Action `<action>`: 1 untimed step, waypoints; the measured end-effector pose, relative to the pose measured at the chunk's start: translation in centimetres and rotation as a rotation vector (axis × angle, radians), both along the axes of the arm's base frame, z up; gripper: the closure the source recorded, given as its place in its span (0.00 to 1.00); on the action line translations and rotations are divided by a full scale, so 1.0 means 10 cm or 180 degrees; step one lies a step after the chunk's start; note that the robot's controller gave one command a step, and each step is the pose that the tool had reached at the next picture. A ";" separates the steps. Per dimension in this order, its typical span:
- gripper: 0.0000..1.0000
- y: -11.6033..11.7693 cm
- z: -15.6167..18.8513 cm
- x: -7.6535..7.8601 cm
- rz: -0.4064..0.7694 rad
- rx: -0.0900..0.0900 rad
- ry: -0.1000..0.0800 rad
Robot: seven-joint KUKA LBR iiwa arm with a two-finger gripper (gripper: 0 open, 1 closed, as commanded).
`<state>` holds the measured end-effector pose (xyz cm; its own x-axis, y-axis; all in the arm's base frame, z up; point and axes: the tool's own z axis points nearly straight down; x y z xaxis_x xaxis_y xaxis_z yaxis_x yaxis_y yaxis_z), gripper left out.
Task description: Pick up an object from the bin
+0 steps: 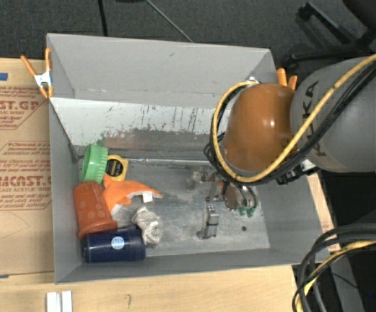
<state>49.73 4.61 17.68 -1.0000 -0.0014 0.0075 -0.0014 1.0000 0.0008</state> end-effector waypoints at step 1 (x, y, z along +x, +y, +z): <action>0.00 0.00 0.04 0.02 -0.0002 0.0001 -0.0025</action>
Offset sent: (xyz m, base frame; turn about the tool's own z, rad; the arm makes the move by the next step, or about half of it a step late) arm 0.0061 0.0626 -0.1012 -0.1183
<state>49.91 4.60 18.08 -1.0000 -0.0007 -0.0003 -0.0007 1.0000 0.0012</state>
